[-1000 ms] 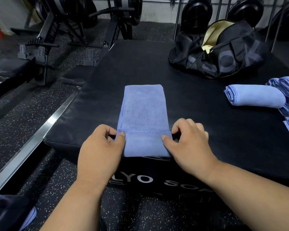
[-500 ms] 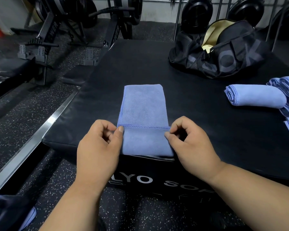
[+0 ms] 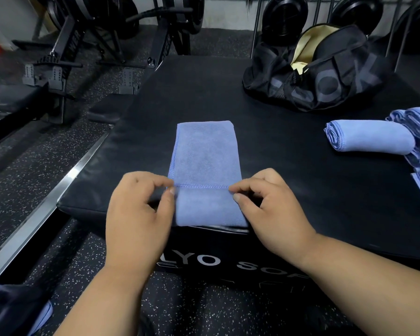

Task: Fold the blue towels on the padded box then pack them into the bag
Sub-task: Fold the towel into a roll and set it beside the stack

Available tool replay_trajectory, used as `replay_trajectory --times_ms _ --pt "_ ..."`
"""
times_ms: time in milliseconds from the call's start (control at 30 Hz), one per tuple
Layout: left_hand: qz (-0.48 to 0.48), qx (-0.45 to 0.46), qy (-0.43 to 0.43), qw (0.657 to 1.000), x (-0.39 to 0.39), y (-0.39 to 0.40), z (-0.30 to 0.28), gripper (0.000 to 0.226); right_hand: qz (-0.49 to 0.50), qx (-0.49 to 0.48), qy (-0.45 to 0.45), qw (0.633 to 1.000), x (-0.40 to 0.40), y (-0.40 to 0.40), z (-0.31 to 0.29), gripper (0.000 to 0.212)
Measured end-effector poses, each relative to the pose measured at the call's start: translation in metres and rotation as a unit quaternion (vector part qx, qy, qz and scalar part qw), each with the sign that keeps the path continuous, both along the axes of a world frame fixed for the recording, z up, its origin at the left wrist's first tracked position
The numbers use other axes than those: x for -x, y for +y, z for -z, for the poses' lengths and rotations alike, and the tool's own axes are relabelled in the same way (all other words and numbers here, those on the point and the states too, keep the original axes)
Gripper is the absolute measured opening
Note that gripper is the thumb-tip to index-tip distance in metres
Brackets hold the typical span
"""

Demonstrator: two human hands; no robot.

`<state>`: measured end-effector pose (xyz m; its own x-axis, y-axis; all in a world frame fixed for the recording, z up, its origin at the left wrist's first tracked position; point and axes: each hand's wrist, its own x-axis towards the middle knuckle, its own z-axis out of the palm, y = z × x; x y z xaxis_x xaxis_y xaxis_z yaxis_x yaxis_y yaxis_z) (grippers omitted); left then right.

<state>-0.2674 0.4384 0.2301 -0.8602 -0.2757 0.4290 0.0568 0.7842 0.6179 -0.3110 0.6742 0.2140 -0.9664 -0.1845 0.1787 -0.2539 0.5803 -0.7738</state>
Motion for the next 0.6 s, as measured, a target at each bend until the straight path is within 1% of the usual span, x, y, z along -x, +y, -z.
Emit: replay_trajectory --times_ms 33,100,167,200,233,267,367,467,600 --pt "0.039 0.027 0.023 0.999 0.000 -0.002 -0.001 0.009 -0.002 -0.002 0.019 1.000 -0.001 0.001 0.001 0.017" --pt "0.109 0.055 0.021 0.992 -0.001 -0.003 0.001 0.020 -0.016 -0.042 0.116 0.992 -0.005 0.003 0.000 0.021" --pt "0.157 0.062 -0.030 0.985 -0.002 -0.002 0.008 0.029 -0.066 -0.101 0.223 0.967 -0.008 0.005 0.001 0.026" --pt "0.174 0.062 -0.057 0.981 -0.003 -0.001 0.012 0.033 -0.099 -0.126 0.251 0.955 -0.008 0.006 0.002 0.028" --pt "0.184 0.061 -0.080 0.978 -0.004 -0.001 0.016 0.035 -0.130 -0.149 0.254 0.947 -0.009 0.006 0.004 0.031" --pt "0.189 0.059 -0.096 0.975 -0.005 -0.001 0.019 0.037 -0.154 -0.173 0.238 0.943 -0.009 0.007 0.006 0.035" --pt "0.191 0.042 -0.119 0.973 -0.007 -0.006 0.020 0.040 -0.176 -0.224 0.174 0.943 -0.008 0.008 0.010 0.048" --pt "0.203 0.045 -0.136 0.969 -0.007 -0.011 0.018 0.054 -0.191 -0.229 0.158 0.941 -0.004 0.010 0.008 0.049" --pt "0.236 0.078 -0.177 0.952 -0.006 -0.020 0.019 0.075 -0.201 -0.241 0.164 0.935 0.000 0.014 0.010 0.050"
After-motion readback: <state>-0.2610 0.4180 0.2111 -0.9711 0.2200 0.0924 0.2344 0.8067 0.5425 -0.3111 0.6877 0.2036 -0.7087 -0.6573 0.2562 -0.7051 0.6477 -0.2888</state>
